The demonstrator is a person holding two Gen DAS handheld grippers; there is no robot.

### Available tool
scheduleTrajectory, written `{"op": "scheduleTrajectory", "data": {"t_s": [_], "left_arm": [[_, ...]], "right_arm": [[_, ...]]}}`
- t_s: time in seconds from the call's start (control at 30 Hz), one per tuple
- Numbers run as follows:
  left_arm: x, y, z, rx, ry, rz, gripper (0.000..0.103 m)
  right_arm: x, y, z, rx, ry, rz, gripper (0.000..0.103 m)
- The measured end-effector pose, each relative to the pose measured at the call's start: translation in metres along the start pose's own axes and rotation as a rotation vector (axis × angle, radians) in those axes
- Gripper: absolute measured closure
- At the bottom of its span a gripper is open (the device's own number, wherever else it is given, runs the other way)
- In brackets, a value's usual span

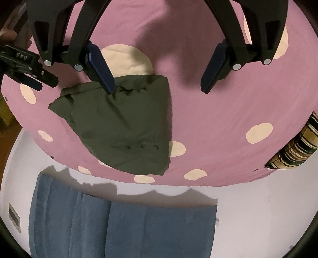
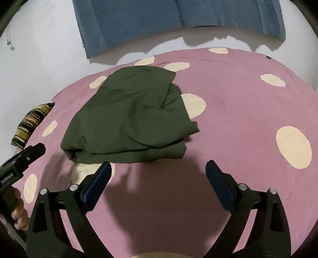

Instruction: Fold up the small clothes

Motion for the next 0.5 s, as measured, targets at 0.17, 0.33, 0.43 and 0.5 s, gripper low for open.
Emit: {"op": "scheduleTrajectory", "data": {"t_s": [0.17,0.33,0.43,0.5], "left_arm": [[0.0002,-0.0001,0.0051,0.0,-0.016,0.009,0.016],[-0.0007,-0.0031,0.0055,0.003,-0.011,-0.001,0.016],[-0.0015,-0.0045,0.0045,-0.003,-0.001,-0.004,0.016],[-0.0018,-0.0056,0.0047,-0.001,-0.003,-0.005,0.016]], "right_arm": [[-0.005,0.0071,0.0001,-0.002,0.005,0.016,0.008],[-0.0064,0.0088,0.0016,-0.008,0.003,0.016,0.008],[-0.0056,0.0086,0.0029,-0.006,-0.002,0.012,0.008],[-0.0039,0.0086,0.005,-0.008,-0.007,0.012,0.008]]}}
Point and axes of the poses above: each gripper's, at about its wrist camera, not at the fingertips, and z roughly against the way its jaws point, y to its left, x to its top, the point moved 6 cm from there along -z, roughly the way its jaws point, and after that the axes turned 10 degrees about y, right-handed, at the moved point
